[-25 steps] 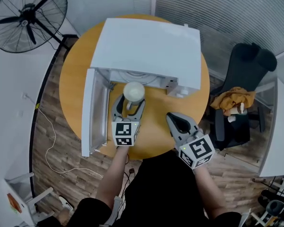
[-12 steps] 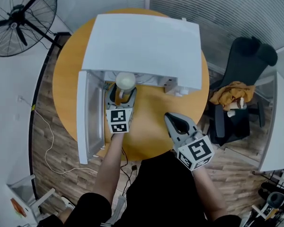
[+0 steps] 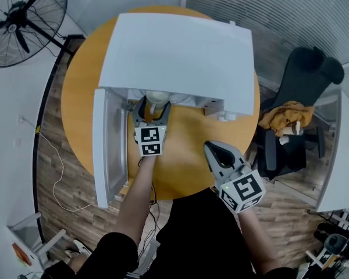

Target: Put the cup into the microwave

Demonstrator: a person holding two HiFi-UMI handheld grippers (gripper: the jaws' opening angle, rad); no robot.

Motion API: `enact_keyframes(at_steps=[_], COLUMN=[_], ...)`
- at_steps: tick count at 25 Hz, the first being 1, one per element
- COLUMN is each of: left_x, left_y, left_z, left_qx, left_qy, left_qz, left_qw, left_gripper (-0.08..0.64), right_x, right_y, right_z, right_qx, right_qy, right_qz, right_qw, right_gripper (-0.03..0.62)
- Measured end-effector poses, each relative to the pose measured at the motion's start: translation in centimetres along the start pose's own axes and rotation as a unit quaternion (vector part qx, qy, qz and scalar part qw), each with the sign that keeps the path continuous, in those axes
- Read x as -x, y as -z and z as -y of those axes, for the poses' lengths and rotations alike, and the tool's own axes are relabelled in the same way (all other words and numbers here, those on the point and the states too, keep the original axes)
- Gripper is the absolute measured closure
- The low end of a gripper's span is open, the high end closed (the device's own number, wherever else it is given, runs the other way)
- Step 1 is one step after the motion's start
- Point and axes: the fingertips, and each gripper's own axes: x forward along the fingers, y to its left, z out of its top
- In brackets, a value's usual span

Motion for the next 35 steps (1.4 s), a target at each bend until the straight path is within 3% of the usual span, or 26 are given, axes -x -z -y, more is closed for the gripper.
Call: enact_keyframes(at_steps=[16,26,35], left_x=[-3.9,-6.1,-7.3], left_y=[-0.6,-1.5,-1.6], left_z=[0.0,0.2,-0.2], left_qx=[-0.025,-0.041,-0.034], left_qy=[0.0,0.022,0.023], left_qz=[0.009,0.008,0.005], left_qw=[0.9996,0.9989,0.9991], left_gripper=[0.216,0.216,0.215], right_x=[0.0,0.2,0.8], right_y=[1.0,2.1,2.4], right_z=[0.2,-0.7,-0.7], right_qx=[-0.009,-0.01,-0.015], right_qy=[0.009,0.003,0.009], right_qz=[-0.013,-0.023,-0.02], right_qw=[1.0,1.0,1.0], right_gripper=[0.583,0.583,0.583])
